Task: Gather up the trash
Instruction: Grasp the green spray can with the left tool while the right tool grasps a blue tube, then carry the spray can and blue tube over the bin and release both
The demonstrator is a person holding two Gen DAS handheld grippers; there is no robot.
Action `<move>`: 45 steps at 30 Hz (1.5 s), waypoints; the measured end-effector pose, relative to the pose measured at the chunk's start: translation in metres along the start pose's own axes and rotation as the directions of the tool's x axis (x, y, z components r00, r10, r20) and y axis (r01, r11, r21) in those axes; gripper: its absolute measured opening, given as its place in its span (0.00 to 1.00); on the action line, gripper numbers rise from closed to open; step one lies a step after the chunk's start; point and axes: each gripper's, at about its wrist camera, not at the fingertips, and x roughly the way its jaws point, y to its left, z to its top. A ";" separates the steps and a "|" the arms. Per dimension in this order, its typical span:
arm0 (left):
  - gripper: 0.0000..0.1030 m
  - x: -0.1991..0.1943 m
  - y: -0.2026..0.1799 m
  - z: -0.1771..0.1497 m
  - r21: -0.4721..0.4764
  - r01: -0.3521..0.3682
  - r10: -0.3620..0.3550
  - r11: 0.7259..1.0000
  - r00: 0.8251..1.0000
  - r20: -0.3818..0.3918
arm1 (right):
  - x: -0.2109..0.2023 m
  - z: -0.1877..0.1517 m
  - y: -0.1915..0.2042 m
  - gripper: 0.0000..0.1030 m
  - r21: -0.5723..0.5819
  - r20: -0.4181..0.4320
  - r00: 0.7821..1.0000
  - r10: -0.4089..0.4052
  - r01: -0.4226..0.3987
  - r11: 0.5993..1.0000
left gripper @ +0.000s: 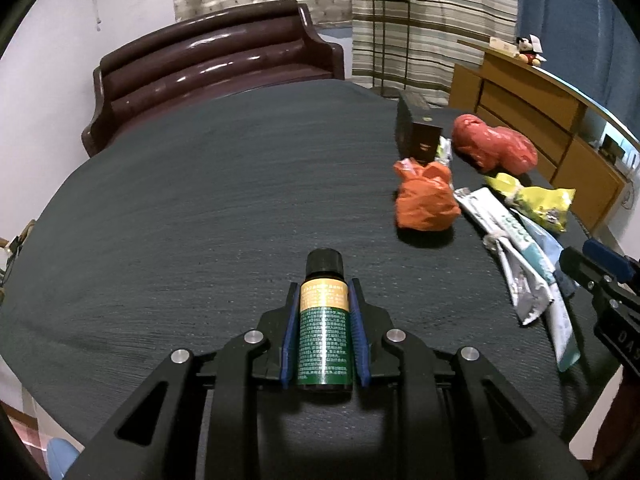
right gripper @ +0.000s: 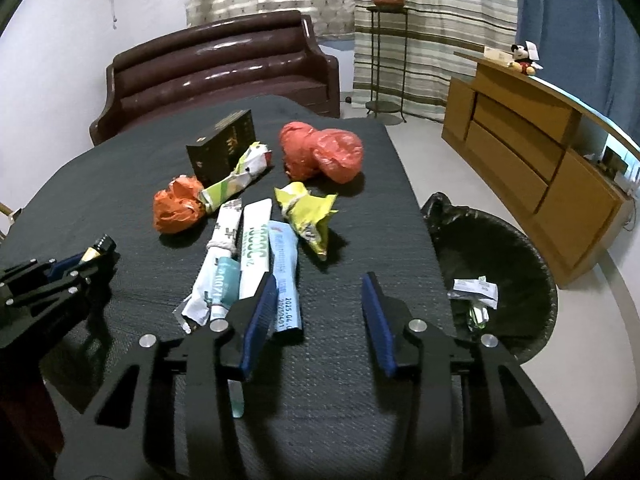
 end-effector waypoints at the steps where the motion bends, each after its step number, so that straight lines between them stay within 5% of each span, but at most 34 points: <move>1: 0.24 0.001 0.001 0.001 -0.003 -0.001 0.001 1.000 1.000 -0.002 | 0.002 0.000 0.003 0.36 -0.006 -0.003 1.000 0.003 -0.003 1.000; 12: 0.24 0.004 0.001 0.003 -0.004 -0.001 0.001 1.000 1.000 -0.005 | 0.008 -0.003 0.014 0.09 -0.051 -0.011 0.999 0.034 -0.035 0.998; 33: 0.24 -0.021 -0.025 0.018 0.019 0.061 -0.062 0.998 0.996 0.058 | -0.032 0.016 0.001 0.08 -0.060 0.133 0.991 0.004 0.004 0.998; 45: 0.24 -0.030 -0.078 0.039 0.095 0.166 -0.176 0.982 0.978 0.108 | -0.043 0.020 -0.052 0.08 0.026 0.161 0.980 -0.117 0.114 0.993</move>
